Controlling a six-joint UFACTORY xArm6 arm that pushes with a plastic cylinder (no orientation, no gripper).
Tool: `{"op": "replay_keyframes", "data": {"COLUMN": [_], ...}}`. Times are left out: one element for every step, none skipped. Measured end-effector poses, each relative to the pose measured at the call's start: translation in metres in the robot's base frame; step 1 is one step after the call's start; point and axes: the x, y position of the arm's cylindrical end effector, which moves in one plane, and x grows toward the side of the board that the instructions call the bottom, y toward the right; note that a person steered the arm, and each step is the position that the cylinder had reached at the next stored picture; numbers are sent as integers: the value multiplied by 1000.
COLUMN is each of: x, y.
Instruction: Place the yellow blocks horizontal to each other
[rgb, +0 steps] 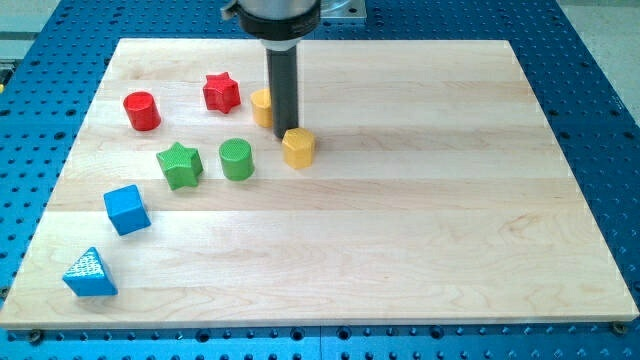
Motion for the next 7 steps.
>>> {"op": "replay_keyframes", "data": {"x": [-1,-32,-34,-23,3,90,86], "y": [-45,-23,63,76,144,76,-3]}}
